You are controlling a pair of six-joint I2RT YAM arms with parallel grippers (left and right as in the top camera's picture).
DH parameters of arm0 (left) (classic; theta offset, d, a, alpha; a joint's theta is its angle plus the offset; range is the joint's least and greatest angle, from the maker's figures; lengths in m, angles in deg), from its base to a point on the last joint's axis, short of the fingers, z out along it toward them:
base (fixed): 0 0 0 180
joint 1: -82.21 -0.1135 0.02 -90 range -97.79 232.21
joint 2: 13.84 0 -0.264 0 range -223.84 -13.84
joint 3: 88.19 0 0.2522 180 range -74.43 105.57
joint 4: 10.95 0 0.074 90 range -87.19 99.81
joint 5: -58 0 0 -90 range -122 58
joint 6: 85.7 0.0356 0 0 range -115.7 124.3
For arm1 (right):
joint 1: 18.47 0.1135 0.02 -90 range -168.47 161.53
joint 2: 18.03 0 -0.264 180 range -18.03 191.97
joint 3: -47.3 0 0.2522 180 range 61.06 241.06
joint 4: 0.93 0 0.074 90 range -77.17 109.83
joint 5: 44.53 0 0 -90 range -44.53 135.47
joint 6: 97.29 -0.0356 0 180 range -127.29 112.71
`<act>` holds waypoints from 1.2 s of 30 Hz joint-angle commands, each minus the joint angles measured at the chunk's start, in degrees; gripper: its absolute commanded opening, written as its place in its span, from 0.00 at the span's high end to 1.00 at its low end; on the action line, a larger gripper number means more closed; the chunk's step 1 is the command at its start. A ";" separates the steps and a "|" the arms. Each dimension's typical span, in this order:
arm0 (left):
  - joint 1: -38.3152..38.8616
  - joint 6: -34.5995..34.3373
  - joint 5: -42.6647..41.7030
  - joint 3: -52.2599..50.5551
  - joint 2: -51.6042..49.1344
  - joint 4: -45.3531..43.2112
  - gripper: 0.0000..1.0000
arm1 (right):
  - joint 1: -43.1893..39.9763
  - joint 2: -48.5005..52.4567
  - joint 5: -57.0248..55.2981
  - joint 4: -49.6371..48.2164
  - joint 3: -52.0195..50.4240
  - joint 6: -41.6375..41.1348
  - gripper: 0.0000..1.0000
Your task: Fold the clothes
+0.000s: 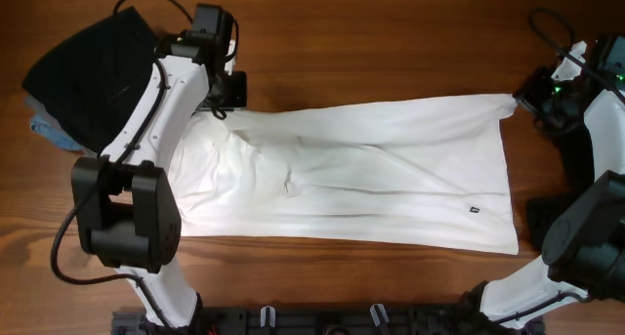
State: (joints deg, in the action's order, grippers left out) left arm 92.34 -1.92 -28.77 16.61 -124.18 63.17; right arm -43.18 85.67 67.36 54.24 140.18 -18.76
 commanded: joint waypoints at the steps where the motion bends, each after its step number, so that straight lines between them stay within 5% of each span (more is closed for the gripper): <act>1: 0.09 -4.94 1.16 0.39 2.67 5.68 0.96 | 0.04 -5.51 0.39 1.64 0.07 0.33 0.96; 10: 0.09 -7.78 0.94 -0.44 2.67 15.26 0.96 | -0.02 -6.43 -9.92 16.37 0.07 -4.15 0.96; 26: 0.09 -8.00 0.96 -9.42 2.67 17.09 0.96 | -0.02 -6.43 -31.67 30.32 0.07 -9.38 0.96; 36: 0.09 -7.98 1.18 -9.57 2.67 17.94 0.88 | -0.02 -6.43 -33.92 33.29 0.07 -9.53 0.95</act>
State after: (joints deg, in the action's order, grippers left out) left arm 92.34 -8.96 -28.40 7.48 -122.78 80.31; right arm -43.18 79.47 37.61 87.25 140.18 -27.13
